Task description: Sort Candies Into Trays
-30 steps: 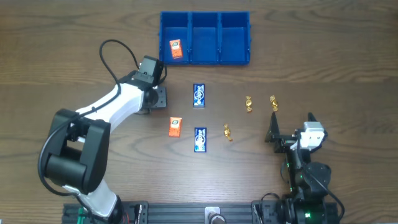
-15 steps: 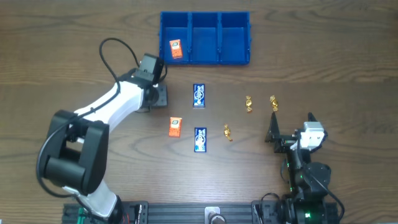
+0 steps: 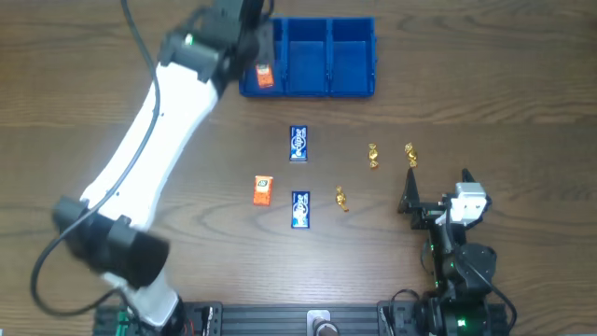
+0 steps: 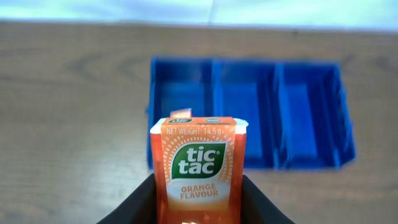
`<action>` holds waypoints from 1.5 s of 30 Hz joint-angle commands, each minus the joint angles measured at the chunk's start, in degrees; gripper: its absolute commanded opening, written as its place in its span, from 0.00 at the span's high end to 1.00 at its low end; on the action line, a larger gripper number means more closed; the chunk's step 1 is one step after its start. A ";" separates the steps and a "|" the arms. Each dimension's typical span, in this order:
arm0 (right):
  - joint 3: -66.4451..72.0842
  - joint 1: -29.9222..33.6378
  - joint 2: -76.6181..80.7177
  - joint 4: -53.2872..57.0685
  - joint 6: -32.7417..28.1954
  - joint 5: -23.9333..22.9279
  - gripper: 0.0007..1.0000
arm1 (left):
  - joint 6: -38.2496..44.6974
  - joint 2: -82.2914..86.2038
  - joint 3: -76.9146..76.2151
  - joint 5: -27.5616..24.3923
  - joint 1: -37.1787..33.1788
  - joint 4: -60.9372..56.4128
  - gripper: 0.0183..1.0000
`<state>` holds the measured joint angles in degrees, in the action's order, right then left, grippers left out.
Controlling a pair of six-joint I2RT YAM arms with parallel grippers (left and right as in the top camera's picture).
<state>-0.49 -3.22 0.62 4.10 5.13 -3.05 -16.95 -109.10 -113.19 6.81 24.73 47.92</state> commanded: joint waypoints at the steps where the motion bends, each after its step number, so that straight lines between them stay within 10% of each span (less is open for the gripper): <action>1: 0.04 0.42 -0.35 0.39 -0.72 -0.46 0.00 | -0.39 -15.06 -15.76 -0.09 -1.38 6.40 0.69; 14: 0.04 0.42 -0.35 0.39 -0.72 -0.46 0.00 | 0.70 -22.47 -20.15 -1.92 -3.41 9.27 0.66; 22: 0.04 0.42 -0.35 0.39 -0.72 -0.46 0.00 | 1.09 -22.49 -20.15 -1.77 -3.69 9.07 0.29; 27: 0.04 0.42 -0.35 0.39 -0.72 -0.44 0.00 | 0.02 -19.45 -19.28 -2.36 -3.32 9.49 0.26; 45: 0.04 0.42 -0.35 0.39 -0.72 -0.46 0.00 | -16.39 21.03 52.89 4.94 16.04 -13.00 0.09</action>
<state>-0.49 -3.22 0.62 4.14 5.13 -3.07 -25.10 -86.63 -70.76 9.26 37.98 37.89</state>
